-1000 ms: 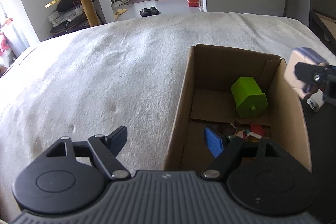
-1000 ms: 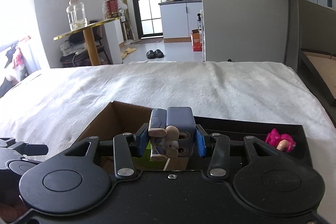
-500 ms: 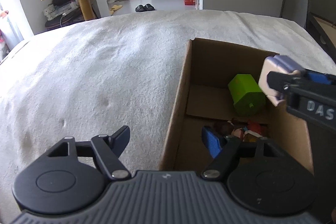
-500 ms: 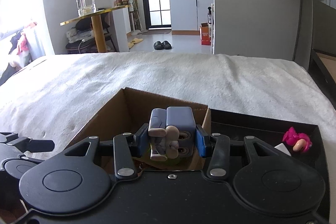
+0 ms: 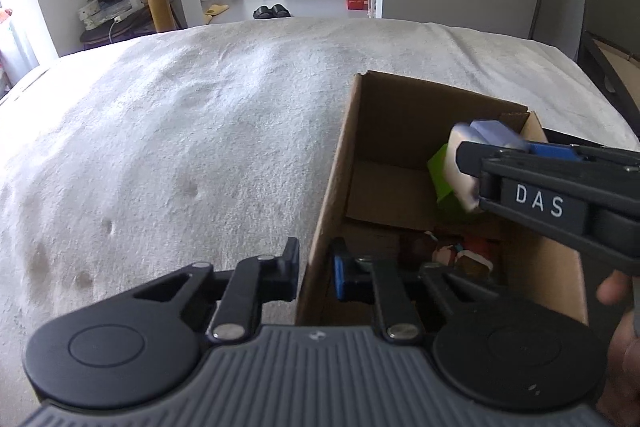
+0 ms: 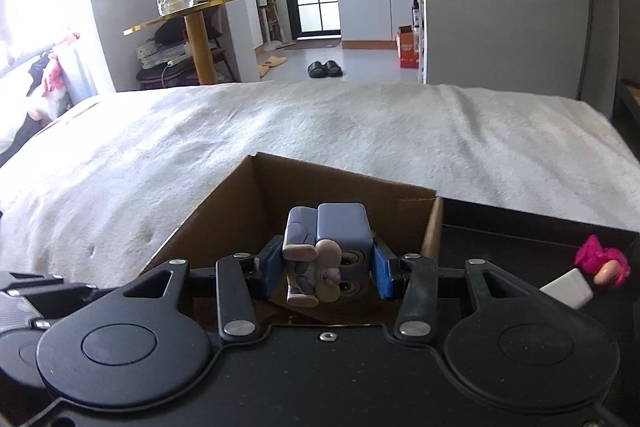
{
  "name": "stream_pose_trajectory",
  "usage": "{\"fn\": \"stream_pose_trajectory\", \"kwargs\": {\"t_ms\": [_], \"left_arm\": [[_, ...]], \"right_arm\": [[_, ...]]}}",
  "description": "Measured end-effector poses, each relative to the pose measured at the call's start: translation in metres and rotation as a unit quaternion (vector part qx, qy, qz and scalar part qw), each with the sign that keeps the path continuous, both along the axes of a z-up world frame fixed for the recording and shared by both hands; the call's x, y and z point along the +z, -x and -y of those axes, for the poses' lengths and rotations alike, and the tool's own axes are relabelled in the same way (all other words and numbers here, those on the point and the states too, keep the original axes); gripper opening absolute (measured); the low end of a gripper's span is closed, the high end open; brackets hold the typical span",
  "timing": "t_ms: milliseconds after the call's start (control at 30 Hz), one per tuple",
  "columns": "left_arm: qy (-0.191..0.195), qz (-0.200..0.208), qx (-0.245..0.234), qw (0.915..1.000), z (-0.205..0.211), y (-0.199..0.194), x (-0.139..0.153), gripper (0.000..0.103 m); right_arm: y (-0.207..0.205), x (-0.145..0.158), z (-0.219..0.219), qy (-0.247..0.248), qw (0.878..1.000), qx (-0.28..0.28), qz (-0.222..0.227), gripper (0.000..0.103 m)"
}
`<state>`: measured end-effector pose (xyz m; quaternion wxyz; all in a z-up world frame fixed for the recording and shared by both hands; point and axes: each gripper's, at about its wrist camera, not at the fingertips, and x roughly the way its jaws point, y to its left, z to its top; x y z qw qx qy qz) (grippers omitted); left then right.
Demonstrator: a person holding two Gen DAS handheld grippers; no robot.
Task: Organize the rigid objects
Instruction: 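Lift the lavender block into the cardboard box and open the right gripper, then move the right gripper to the white plug charger and grasp it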
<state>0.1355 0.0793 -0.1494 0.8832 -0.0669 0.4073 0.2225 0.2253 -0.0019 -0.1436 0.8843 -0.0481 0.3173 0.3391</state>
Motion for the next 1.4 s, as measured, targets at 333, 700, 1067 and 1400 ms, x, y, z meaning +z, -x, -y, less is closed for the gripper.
{"fn": "stream_pose_trajectory", "kwargs": {"t_ms": [333, 700, 1067, 1400], "left_arm": [[-0.007, -0.004, 0.005, 1.0, 0.003, -0.003, 0.001, 0.015], [-0.037, 0.003, 0.006, 0.9993, 0.015, -0.008, 0.019, 0.04], [-0.064, 0.001, -0.006, 0.9979, 0.034, -0.017, 0.026, 0.053], [-0.088, -0.013, -0.016, 0.9959, 0.05, -0.025, 0.026, 0.066]], "right_arm": [[0.008, 0.007, 0.017, -0.005, 1.0, 0.0, 0.007, 0.047], [0.011, 0.026, 0.062, -0.047, 0.998, -0.045, 0.024, 0.063], [0.001, 0.024, 0.097, -0.057, 0.995, -0.078, 0.032, 0.072], [-0.003, 0.015, 0.116, -0.057, 0.994, -0.094, 0.021, 0.084]]}}
